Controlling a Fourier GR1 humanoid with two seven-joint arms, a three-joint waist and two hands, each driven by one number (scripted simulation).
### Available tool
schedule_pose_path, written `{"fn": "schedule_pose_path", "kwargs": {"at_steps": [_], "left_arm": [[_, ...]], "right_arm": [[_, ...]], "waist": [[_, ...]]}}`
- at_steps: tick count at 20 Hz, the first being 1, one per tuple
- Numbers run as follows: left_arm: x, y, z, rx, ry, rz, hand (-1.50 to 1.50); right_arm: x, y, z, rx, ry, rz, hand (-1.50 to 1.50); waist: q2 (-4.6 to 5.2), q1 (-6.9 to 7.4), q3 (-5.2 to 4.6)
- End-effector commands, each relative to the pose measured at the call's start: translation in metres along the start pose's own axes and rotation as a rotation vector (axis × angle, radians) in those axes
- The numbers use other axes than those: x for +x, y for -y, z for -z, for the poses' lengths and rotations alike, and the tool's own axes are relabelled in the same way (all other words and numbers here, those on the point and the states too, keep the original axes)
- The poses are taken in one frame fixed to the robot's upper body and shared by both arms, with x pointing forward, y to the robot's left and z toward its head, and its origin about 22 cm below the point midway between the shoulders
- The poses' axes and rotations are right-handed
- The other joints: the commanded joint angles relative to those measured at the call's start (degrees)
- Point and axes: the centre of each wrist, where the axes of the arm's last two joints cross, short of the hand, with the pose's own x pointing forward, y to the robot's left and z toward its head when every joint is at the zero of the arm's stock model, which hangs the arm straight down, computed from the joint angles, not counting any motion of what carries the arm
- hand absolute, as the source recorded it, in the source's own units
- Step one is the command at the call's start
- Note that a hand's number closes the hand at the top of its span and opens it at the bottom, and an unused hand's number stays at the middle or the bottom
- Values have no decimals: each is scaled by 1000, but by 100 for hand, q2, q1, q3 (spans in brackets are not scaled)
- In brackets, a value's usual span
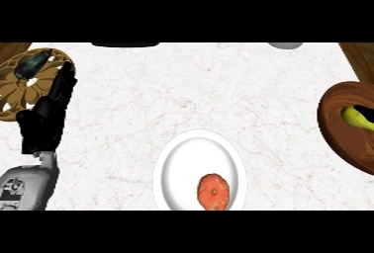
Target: Pick the pear from the plate and place it in the bowl
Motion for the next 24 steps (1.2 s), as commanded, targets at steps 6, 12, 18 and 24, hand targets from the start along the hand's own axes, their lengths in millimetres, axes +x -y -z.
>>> {"fn": "schedule_pose_path", "kwargs": {"at_steps": [6,12,18,24], "left_arm": [[-8,-14,-5,20,-33,-11,0],[-9,1,-14,32,-20,7,0],[-8,8,-13,30,-18,-2,0],[-20,19,-11,31,-13,-1,0]], "right_arm": [[-30,54,-11,17,-34,167,-150],[-66,98,-49,6,13,302,-150],[-82,152,-81,94,35,353,-150],[-88,149,-130,98,69,350,-150]], "waist": [[-77,-204,-24],[-68,-203,-20],[-49,-170,-18],[-35,-143,-16]]}}
